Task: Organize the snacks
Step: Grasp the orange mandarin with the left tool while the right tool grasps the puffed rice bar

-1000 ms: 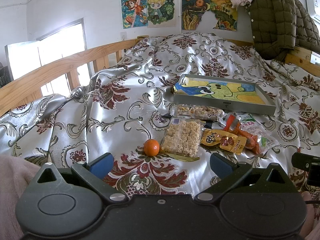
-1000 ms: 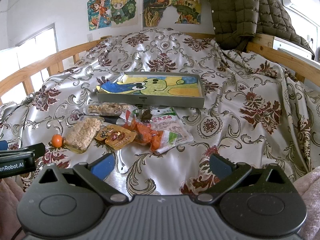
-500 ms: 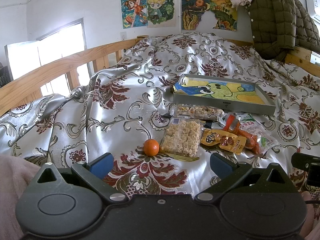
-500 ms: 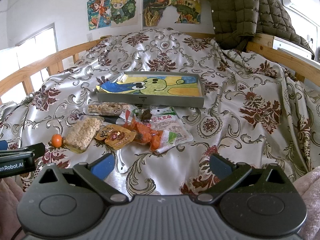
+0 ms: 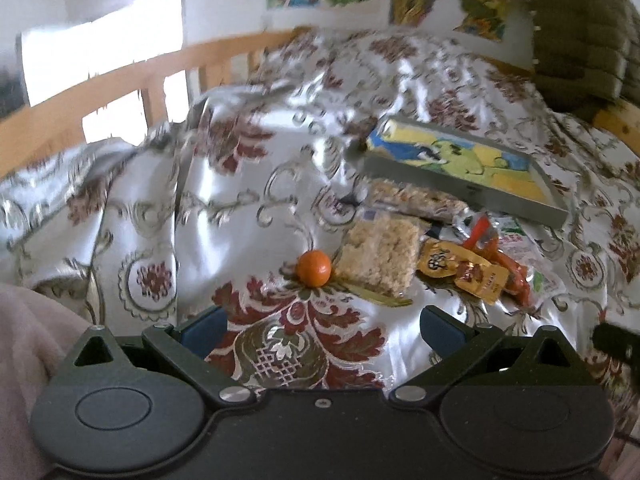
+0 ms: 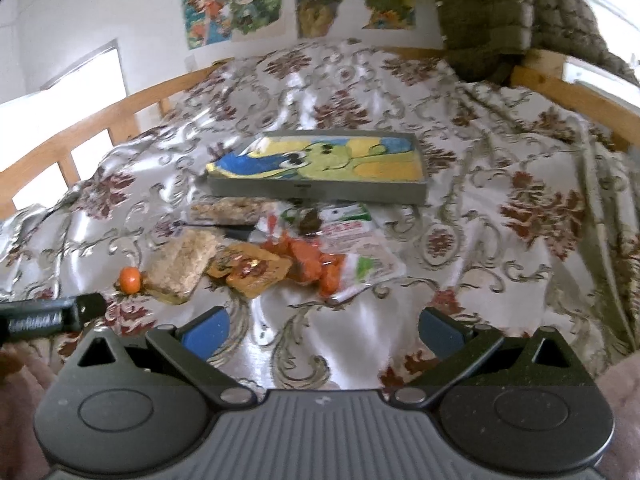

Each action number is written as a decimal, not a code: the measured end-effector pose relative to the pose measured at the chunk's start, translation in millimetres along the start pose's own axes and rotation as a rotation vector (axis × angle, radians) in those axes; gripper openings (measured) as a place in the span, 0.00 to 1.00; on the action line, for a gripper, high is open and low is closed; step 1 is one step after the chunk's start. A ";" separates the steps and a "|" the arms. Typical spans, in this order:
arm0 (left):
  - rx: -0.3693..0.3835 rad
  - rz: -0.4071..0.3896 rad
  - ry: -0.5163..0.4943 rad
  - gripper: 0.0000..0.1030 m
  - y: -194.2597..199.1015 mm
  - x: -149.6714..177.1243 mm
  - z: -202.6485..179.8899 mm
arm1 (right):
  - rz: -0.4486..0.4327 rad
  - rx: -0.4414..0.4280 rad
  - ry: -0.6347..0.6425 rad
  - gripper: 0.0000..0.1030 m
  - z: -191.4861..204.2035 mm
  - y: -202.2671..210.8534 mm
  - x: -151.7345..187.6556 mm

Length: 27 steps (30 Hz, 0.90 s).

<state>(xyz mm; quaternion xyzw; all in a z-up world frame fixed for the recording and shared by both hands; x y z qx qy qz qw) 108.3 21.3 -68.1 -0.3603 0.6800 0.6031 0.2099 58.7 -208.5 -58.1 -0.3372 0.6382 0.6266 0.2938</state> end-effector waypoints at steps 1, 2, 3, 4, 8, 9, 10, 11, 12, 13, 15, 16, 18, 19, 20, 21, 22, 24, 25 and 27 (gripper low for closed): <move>0.001 0.025 0.012 0.99 -5.0 -2.3 2.9 | 0.008 -0.021 0.016 1.00 6.4 -3.9 -3.7; 0.001 0.049 0.019 0.99 -10.6 -4.8 5.6 | 0.013 -0.041 0.037 1.00 9.5 -7.3 -5.5; 0.001 0.070 0.021 0.99 -15.9 -7.9 8.1 | 0.019 -0.062 0.062 1.00 13.5 -11.2 -7.4; 0.005 0.094 0.022 0.99 -21.8 -11.3 9.8 | 0.024 -0.089 0.094 1.00 18.6 -16.0 -9.2; 0.029 0.205 0.030 0.99 -48.7 -20.9 14.9 | 0.042 -0.198 0.225 1.00 44.8 -37.8 -16.0; 0.033 0.247 0.029 0.99 -56.0 -21.8 15.2 | 0.049 -0.235 0.247 1.00 51.6 -42.9 -16.9; 0.042 0.282 0.031 0.99 -62.7 -22.8 15.0 | 0.057 -0.275 0.265 1.00 58.5 -48.1 -17.5; 0.051 0.305 0.035 0.99 -68.3 -24.4 14.4 | 0.067 -0.311 0.280 1.00 64.5 -53.1 -17.7; 0.055 0.320 0.035 0.99 -73.5 -26.3 14.3 | 0.074 -0.342 0.295 1.00 70.1 -58.0 -18.1; 0.049 0.331 0.030 0.99 -78.6 -28.1 15.0 | 0.075 -0.369 0.310 1.00 74.4 -62.6 -20.0; 0.034 0.343 0.017 0.99 -87.1 -31.6 16.6 | 0.076 -0.414 0.337 1.00 80.9 -71.7 -24.2; 0.029 0.349 0.014 0.99 -91.7 -33.6 17.3 | 0.076 -0.443 0.346 1.00 85.5 -75.6 -26.1; 0.024 0.360 0.008 0.99 -100.3 -36.8 19.7 | 0.079 -0.512 0.354 1.00 95.0 -84.7 -29.9; 0.022 0.364 0.009 0.98 -104.6 -37.7 20.9 | 0.083 -0.540 0.355 1.00 99.8 -89.4 -31.4; 0.022 0.372 0.017 0.96 -107.8 -39.0 22.9 | 0.085 -0.561 0.357 0.99 104.1 -96.0 -33.3; 0.026 0.381 0.034 0.96 -110.4 -38.9 25.1 | 0.084 -0.582 0.356 0.99 109.0 -100.3 -34.8; 0.036 0.391 0.058 0.94 -112.7 -38.4 26.9 | 0.083 -0.600 0.353 0.97 113.0 -105.0 -35.7; 0.057 0.411 0.103 0.91 -117.5 -37.6 29.2 | 0.096 -0.626 0.339 0.92 120.6 -115.9 -37.1; 0.063 0.417 0.121 0.89 -119.4 -37.3 30.0 | 0.107 -0.632 0.329 0.90 123.7 -123.0 -37.4; 0.068 0.424 0.146 0.86 -123.1 -37.2 31.0 | 0.129 -0.649 0.304 0.88 129.2 -134.4 -36.9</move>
Point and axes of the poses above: each gripper's, at about its wrist camera, not at the fingertips, and y roughly against the way its jaws point, z to its left, x to its underside, the point moved 10 cm from there along -y, roughly the way its jaws point, and after that the axes turned 11 degrees about y, right-handed, at the moved point
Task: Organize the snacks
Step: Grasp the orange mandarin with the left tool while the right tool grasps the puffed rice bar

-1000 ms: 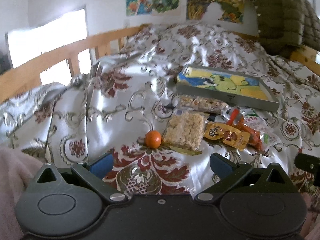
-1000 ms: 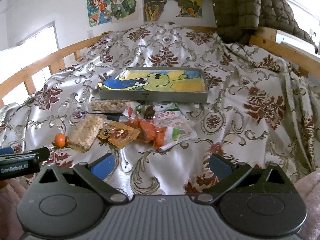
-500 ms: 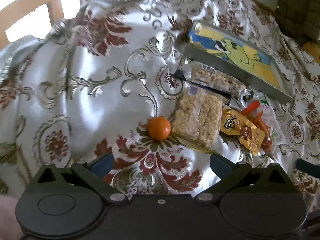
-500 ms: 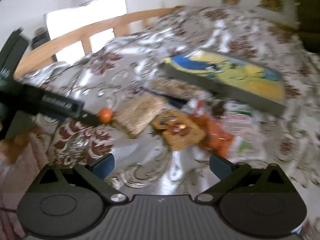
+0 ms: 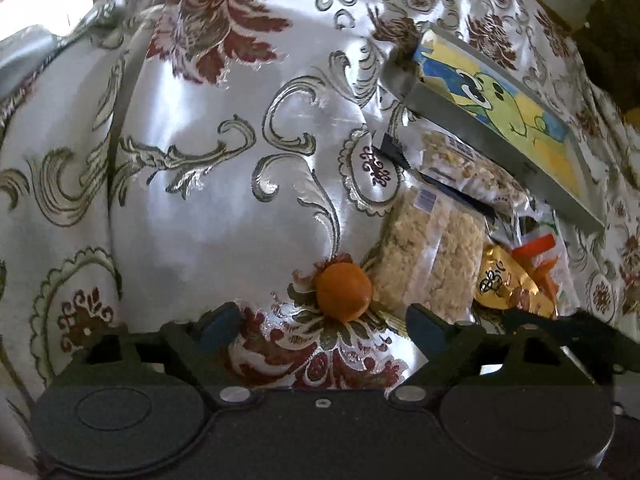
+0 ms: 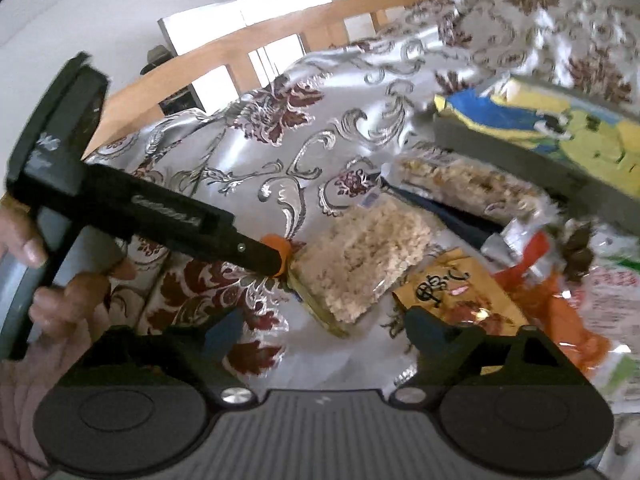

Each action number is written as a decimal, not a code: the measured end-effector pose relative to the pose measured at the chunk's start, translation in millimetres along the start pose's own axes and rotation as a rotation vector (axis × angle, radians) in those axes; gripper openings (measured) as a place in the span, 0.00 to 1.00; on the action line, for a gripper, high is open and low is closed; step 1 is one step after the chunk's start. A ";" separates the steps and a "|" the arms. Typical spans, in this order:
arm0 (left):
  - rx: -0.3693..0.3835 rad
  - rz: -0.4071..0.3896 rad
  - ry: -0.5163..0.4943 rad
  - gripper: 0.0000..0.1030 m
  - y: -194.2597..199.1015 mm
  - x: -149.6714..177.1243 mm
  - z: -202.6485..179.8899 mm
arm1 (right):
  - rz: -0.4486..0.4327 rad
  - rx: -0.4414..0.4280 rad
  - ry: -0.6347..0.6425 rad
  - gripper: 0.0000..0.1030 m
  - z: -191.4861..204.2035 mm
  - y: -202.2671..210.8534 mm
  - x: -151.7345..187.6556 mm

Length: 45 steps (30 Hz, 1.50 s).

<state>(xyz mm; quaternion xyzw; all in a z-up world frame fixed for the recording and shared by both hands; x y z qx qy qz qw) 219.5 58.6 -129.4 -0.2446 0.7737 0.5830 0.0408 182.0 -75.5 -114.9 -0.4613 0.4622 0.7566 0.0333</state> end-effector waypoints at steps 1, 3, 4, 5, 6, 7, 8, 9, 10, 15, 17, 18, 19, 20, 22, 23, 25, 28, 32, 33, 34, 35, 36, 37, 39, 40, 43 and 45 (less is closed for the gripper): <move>0.006 0.001 0.006 0.85 -1.2 -0.6 -0.1 | 0.004 -0.009 -0.015 0.86 -1.6 -5.7 -0.7; 0.012 -0.003 0.004 0.83 -3.6 -2.1 -2.0 | 0.011 -0.021 -0.044 0.83 -5.4 -13.3 -0.4; 0.010 -0.006 -0.002 0.81 -5.1 -2.7 -3.5 | 0.014 -0.024 -0.059 0.82 -7.8 -16.8 0.1; 0.008 -0.008 -0.007 0.78 -6.1 -3.2 -4.0 | 0.014 -0.025 -0.073 0.81 -9.9 -20.5 0.4; 0.006 -0.012 -0.013 0.76 -7.1 -3.9 -4.9 | 0.013 -0.023 -0.088 0.81 -12.8 -23.8 0.5; 0.001 -0.018 -0.020 0.72 -8.5 -4.8 -6.1 | 0.009 -0.024 -0.100 0.81 -15.1 -26.6 0.4; -0.003 -0.022 -0.025 0.68 -9.4 -5.6 -5.8 | 0.005 -0.026 -0.111 0.80 -17.3 -29.1 0.0; -0.009 -0.027 -0.029 0.66 -10.5 -6.3 -5.8 | 0.001 -0.025 -0.121 0.79 -19.6 -31.6 -1.1; -0.018 -0.031 -0.032 0.61 -11.4 -6.7 -5.2 | -0.002 -0.026 -0.129 0.78 -21.7 -34.0 -2.3; -0.015 -0.045 -0.047 0.52 -11.0 -6.5 -4.7 | -0.029 -0.052 -0.177 0.72 -31.3 -41.6 -8.2; 0.002 -0.045 -0.036 0.43 -9.6 -6.2 -4.6 | -0.037 -0.050 -0.192 0.56 -35.8 -40.3 -9.5; 0.011 -0.043 -0.027 0.40 -8.5 -5.0 -3.9 | -0.039 -0.051 -0.204 0.53 -38.7 -39.2 -9.3; 0.023 -0.038 -0.020 0.36 -8.0 -4.0 -4.1 | -0.043 -0.055 -0.218 0.47 -41.5 -38.0 -9.0; 0.033 -0.032 -0.017 0.31 -7.5 -2.4 -4.8 | -0.048 -0.065 -0.236 0.42 -42.8 -36.5 -9.7; 0.030 -0.031 -0.030 0.31 -7.8 0.0 -6.8 | -0.060 -0.088 -0.269 0.40 -45.9 -35.5 -10.9; 0.024 -0.033 -0.040 0.31 -8.0 0.7 -7.7 | -0.062 -0.098 -0.278 0.40 -47.1 -36.4 -11.9; 0.018 -0.030 -0.048 0.31 -9.7 1.3 -8.4 | -0.056 -0.114 -0.292 0.40 -48.0 -40.1 -13.2; 0.021 -0.021 -0.033 0.31 -12.9 0.1 -5.8 | -0.040 -0.117 -0.279 0.49 -46.4 -49.2 -16.2; 0.019 -0.018 -0.027 0.31 -15.8 -1.0 -4.9 | -0.032 -0.104 -0.223 0.56 -35.7 -63.6 -20.5; 0.016 -0.019 -0.026 0.31 -16.1 -1.2 -4.7 | -0.033 -0.100 -0.214 0.54 -34.2 -65.5 -21.7; 0.018 -0.018 -0.023 0.31 -16.1 -1.2 -4.6 | -0.038 -0.099 -0.220 0.47 -34.2 -65.8 -22.5; 0.019 -0.021 -0.025 0.30 -15.8 -1.1 -4.7 | -0.043 -0.099 -0.232 0.41 -35.3 -64.8 -22.9; 0.018 -0.024 -0.028 0.30 -15.3 -1.1 -5.3 | -0.049 -0.104 -0.248 0.39 -36.4 -63.0 -23.0; 0.018 -0.027 -0.033 0.30 -14.7 -0.9 -5.8 | -0.055 -0.111 -0.262 0.36 -37.0 -60.8 -23.3; 0.017 -0.034 -0.044 0.30 -12.9 -0.5 -7.1 | -0.065 -0.111 -0.273 0.32 -37.7 -55.6 -24.0; 0.017 -0.040 -0.052 0.30 -11.3 -0.3 -8.4 | -0.069 -0.105 -0.272 0.30 -37.6 -52.6 -24.7; 0.028 -0.064 -0.074 0.29 -5.1 0.1 -12.7 | -0.074 -0.094 -0.266 0.24 -33.8 -42.5 -26.4; 0.040 -0.090 -0.087 0.29 1.5 0.0 -15.5 | -0.082 -0.082 -0.257 0.23 -31.2 -32.7 -26.7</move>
Point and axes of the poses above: each gripper's, at about its wrist camera, not at the fingertips, and y roughly against the way its jaws point, z to its left, x to its underside, the point moved 10 cm from there along -y, roughly the way its jaws point, and after that the axes turned 11 degrees about y, right-handed, at the moved point
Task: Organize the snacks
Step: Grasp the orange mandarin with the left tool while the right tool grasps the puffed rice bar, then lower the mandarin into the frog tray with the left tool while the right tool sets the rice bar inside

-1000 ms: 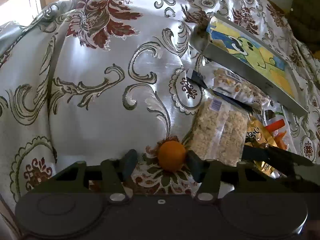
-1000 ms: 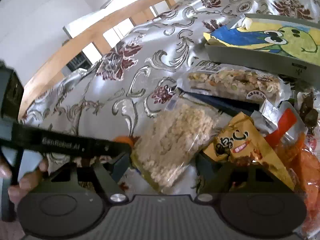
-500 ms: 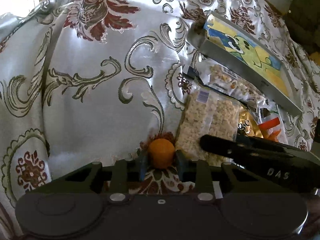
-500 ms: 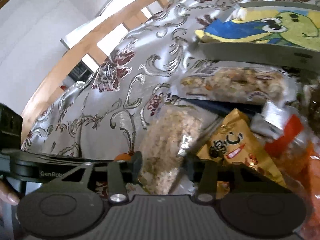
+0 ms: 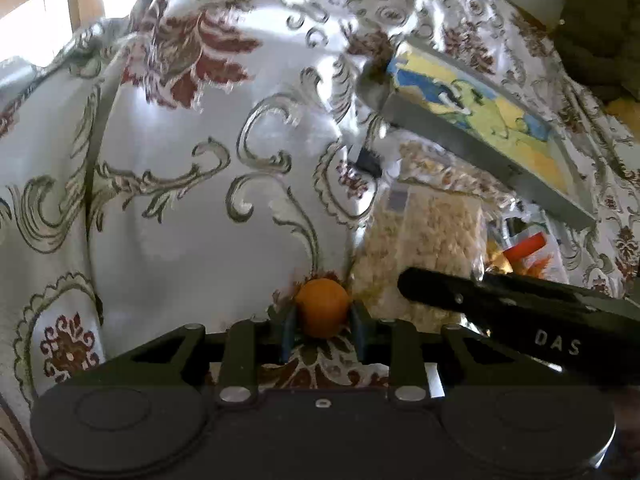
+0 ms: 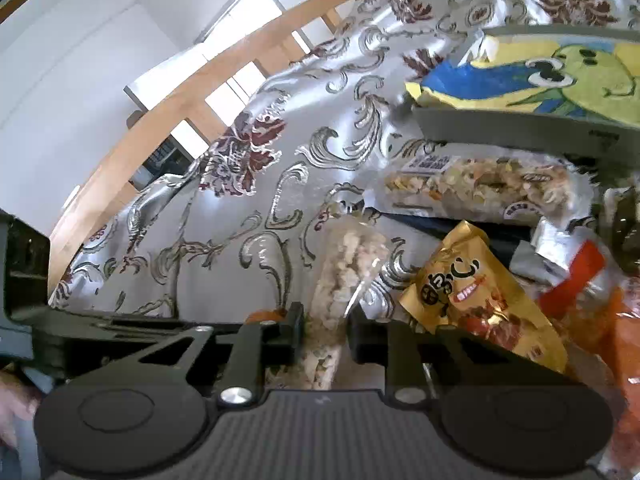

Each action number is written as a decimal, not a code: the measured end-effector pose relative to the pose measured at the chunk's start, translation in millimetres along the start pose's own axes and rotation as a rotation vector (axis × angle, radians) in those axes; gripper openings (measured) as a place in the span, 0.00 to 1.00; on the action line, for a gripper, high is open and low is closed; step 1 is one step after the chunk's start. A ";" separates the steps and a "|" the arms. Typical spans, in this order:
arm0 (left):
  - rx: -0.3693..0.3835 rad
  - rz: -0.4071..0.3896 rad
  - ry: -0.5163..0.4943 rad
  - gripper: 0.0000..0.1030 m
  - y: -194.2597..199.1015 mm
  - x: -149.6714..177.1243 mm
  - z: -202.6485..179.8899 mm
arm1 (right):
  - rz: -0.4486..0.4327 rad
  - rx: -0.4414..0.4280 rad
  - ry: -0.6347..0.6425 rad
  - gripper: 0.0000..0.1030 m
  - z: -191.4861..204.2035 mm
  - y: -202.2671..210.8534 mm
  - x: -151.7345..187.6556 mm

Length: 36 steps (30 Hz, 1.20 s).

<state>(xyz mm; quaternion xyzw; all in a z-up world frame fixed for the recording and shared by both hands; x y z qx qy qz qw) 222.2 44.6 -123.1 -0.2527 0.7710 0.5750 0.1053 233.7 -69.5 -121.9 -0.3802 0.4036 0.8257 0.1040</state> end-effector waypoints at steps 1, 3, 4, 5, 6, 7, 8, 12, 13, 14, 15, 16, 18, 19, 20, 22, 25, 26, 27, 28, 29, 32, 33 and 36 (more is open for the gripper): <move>0.008 -0.019 -0.007 0.29 4.4 -1.2 -2.1 | -0.006 0.012 0.012 0.22 1.6 5.5 -0.1; 0.028 -0.064 -0.025 0.29 13.9 -4.0 -7.4 | -0.020 0.041 0.039 0.22 4.1 16.9 -0.6; 0.037 -0.087 -0.035 0.29 18.5 -4.9 -9.7 | -0.029 0.057 0.046 0.21 4.7 22.7 -1.7; 0.047 -0.115 -0.045 0.29 23.7 -5.8 -13.0 | -0.039 0.072 0.048 0.21 4.7 29.0 -2.4; 0.056 -0.139 -0.055 0.29 28.3 -7.1 -16.0 | -0.048 0.088 0.051 0.21 4.4 35.9 -2.7; 0.067 -0.163 -0.066 0.29 32.7 -8.2 -19.6 | -0.057 0.104 0.061 0.21 4.3 42.6 -3.4; 0.078 -0.184 -0.077 0.29 36.9 -8.7 -24.0 | -0.068 0.124 0.076 0.21 4.5 50.2 -4.3; 0.112 -0.240 -0.122 0.29 46.1 -11.1 -40.6 | -0.102 0.187 0.127 0.21 3.3 78.7 -8.9; 0.121 -0.251 -0.139 0.29 47.3 -11.5 -46.4 | -0.110 0.197 0.131 0.21 2.5 84.7 -10.9; 0.127 -0.261 -0.157 0.30 47.5 -11.7 -51.2 | -0.118 0.204 0.137 0.21 1.1 90.7 -12.4; 0.133 -0.272 -0.177 0.30 48.2 -11.5 -56.9 | -0.123 0.213 0.144 0.21 -0.1 94.7 -13.7; 0.137 -0.279 -0.193 0.30 48.2 -10.4 -61.2 | -0.125 0.226 0.155 0.21 -1.5 98.4 -14.9; 0.151 -0.287 -0.216 0.30 47.1 -8.4 -70.2 | -0.130 0.247 0.178 0.21 -4.8 105.4 -16.6; 0.158 -0.290 -0.221 0.30 45.6 -9.2 -74.8 | -0.134 0.255 0.189 0.20 -6.5 108.9 -17.9; 0.165 -0.291 -0.221 0.30 44.2 -10.7 -77.8 | -0.139 0.264 0.198 0.21 -9.5 112.5 -19.9; 0.186 -0.286 -0.209 0.30 37.8 -17.9 -87.2 | -0.156 0.285 0.210 0.21 -19.0 120.8 -25.4; 0.205 -0.286 -0.208 0.30 25.3 -32.5 -105.2 | -0.196 0.324 0.187 0.21 -41.2 130.6 -36.3; 0.209 -0.292 -0.213 0.30 21.4 -38.2 -111.7 | -0.218 0.331 0.160 0.21 -50.8 134.4 -40.6; 0.215 -0.304 -0.219 0.30 17.3 -44.7 -119.4 | -0.246 0.336 0.129 0.21 -60.9 138.4 -45.3; 0.223 -0.319 -0.227 0.30 12.2 -51.8 -129.0 | -0.274 0.342 0.098 0.21 -71.0 142.5 -49.7; 0.228 -0.329 -0.231 0.30 7.7 -58.4 -137.1 | -0.300 0.349 0.066 0.21 -81.0 145.4 -54.4; 0.250 -0.351 -0.219 0.30 -8.8 -79.9 -160.2 | -0.352 0.371 0.004 0.21 -105.4 150.2 -64.7; 0.256 -0.354 -0.211 0.30 -14.0 -86.4 -166.6 | -0.363 0.377 -0.011 0.21 -113.1 150.4 -67.6; 0.269 -0.367 -0.193 0.30 -31.9 -105.1 -183.8 | -0.381 0.394 -0.048 0.21 -135.0 146.9 -74.9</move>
Point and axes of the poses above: each gripper's, at about its wrist camera, not at the fingertips, and y roughly against the way its jaws point, z to its left, x to its underside, the point moved 10 cm from there along -y, roughly the way its jaws point, and after that the axes turned 11 degrees about y, right-handed, at the moved point
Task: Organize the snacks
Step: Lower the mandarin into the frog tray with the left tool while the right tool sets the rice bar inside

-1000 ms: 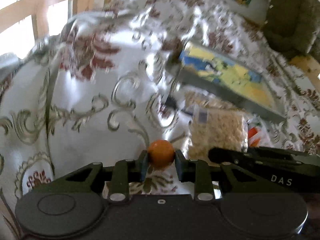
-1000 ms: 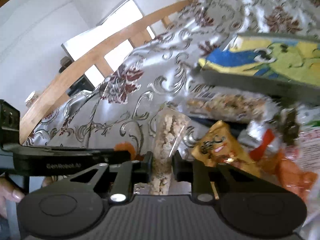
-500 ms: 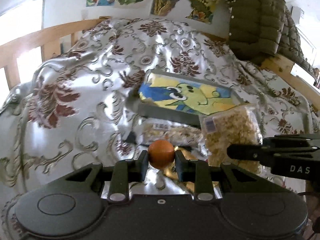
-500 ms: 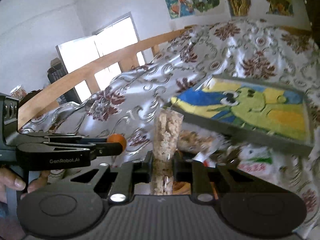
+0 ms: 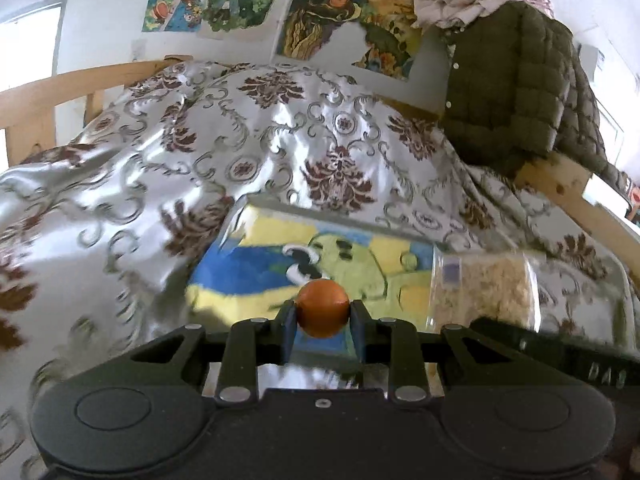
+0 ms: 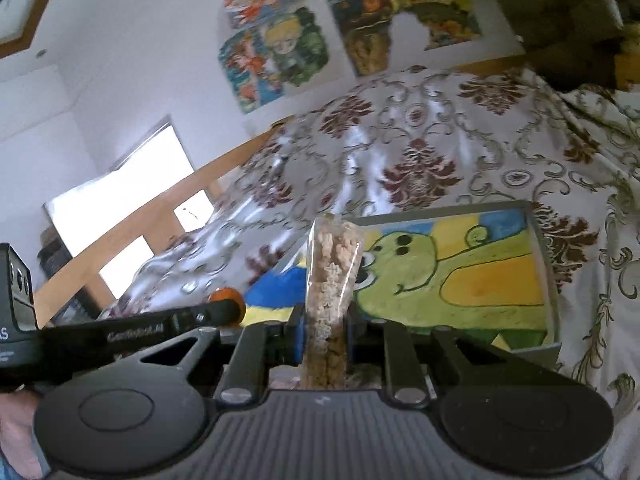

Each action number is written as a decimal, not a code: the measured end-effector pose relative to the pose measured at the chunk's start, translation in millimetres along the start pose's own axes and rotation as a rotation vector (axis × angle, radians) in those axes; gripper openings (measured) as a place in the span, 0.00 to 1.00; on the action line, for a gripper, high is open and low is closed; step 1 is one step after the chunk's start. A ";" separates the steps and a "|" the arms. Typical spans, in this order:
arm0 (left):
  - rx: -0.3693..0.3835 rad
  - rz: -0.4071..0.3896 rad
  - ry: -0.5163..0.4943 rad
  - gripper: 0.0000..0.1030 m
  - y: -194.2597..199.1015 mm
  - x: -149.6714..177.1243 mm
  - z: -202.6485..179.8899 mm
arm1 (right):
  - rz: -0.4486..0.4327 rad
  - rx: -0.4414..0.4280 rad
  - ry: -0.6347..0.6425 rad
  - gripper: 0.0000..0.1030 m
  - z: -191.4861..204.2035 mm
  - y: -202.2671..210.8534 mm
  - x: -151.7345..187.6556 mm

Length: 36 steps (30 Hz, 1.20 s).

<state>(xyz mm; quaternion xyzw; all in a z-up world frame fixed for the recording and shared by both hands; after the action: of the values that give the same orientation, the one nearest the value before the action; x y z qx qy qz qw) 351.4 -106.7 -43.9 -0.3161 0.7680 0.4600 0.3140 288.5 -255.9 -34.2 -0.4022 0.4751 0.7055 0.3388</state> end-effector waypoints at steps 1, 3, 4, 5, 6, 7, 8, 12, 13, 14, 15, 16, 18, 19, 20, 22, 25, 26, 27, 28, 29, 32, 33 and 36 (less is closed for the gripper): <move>-0.002 -0.003 0.002 0.30 -7.3 -3.2 -1.5 | 0.000 0.007 -0.011 0.21 -4.7 -4.9 -0.8; -0.010 0.006 0.004 0.30 -24.7 -5.9 -3.6 | -0.001 0.021 -0.036 0.21 -12.5 -15.3 -1.8; -0.014 0.015 0.006 0.30 -32.4 -5.9 -3.4 | -0.001 0.027 -0.045 0.21 -15.7 -20.3 -2.9; -0.019 0.026 0.009 0.30 -40.6 -5.7 -1.5 | -0.003 0.032 -0.055 0.21 -19.0 -26.0 -4.2; -0.024 0.032 0.010 0.30 -47.1 -4.6 0.5 | -0.007 0.037 -0.066 0.21 -22.4 -31.2 -6.1; -0.029 0.042 0.008 0.30 -53.4 -2.4 4.0 | -0.013 0.039 -0.080 0.21 -25.9 -36.7 -8.1; -0.035 0.050 0.011 0.30 -58.2 -0.5 7.5 | -0.014 0.041 -0.091 0.21 -28.0 -42.0 -8.6; -0.039 0.077 0.047 0.29 -76.4 1.6 24.5 | -0.013 0.059 -0.138 0.21 -41.5 -64.7 -10.0; -0.038 0.074 0.059 0.30 -78.9 0.4 27.5 | -0.007 0.060 -0.154 0.21 -45.1 -70.8 -8.6; -0.040 0.072 0.068 0.30 -81.6 -1.1 30.7 | -0.002 0.060 -0.168 0.21 -48.0 -76.2 -6.8; -0.041 0.075 0.071 0.30 -84.0 -1.7 33.1 | 0.004 0.060 -0.176 0.21 -50.2 -80.7 -5.7; -0.046 0.080 0.070 0.30 -86.6 -1.8 34.9 | 0.010 0.061 -0.180 0.21 -51.7 -84.0 -4.3; -0.062 0.090 0.066 0.30 -90.8 -1.0 38.5 | 0.024 0.063 -0.184 0.21 -52.7 -89.6 -0.9; -0.072 0.095 0.061 0.30 -92.8 -0.3 40.2 | 0.030 0.062 -0.186 0.21 -52.7 -91.0 -0.2; -0.082 0.100 0.055 0.30 -94.8 0.7 41.6 | 0.035 0.064 -0.186 0.21 -52.3 -91.9 0.8; -0.107 0.114 0.037 0.30 -98.7 3.1 43.4 | 0.043 0.070 -0.177 0.21 -51.4 -92.7 2.3; -0.147 0.131 -0.005 0.30 -102.9 7.6 43.7 | 0.058 0.079 -0.182 0.21 -53.3 -94.3 6.2; -0.150 0.138 -0.016 0.30 -103.9 9.3 43.2 | 0.063 0.082 -0.183 0.21 -54.4 -94.8 6.8; -0.153 0.144 -0.024 0.30 -104.8 11.0 42.7 | 0.072 0.088 -0.182 0.21 -55.2 -95.6 8.6; -0.154 0.149 -0.028 0.30 -105.5 12.4 42.5 | 0.079 0.094 -0.179 0.21 -55.7 -95.9 9.8; -0.154 0.154 -0.031 0.30 -106.0 14.0 42.1 | 0.084 0.099 -0.175 0.21 -56.8 -95.6 10.2; -0.156 0.164 -0.041 0.30 -106.7 17.2 40.9 | 0.102 0.119 -0.164 0.25 -58.6 -95.2 10.6; -0.156 0.167 -0.047 0.31 -106.7 17.6 40.1 | 0.112 0.134 -0.155 0.27 -59.2 -94.8 10.8; -0.150 0.171 -0.054 0.31 -105.1 18.6 37.4 | 0.145 0.176 -0.117 0.31 -61.3 -93.0 12.4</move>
<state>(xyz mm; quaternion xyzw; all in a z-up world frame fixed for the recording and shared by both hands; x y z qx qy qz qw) 428.8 -116.1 -125.9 -0.2593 0.7469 0.5498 0.2697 378.0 -282.9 -96.1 -0.2935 0.5425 0.7059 0.3482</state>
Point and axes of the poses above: each gripper's, at about its wrist camera, not at the fingertips, and y roughly against the way its jaws point, z to its left, x to its underside, the point moved 10 cm from there along -y, roughly the way its jaws point, and after that the axes turned 11 degrees about y, right-handed, at the moved point
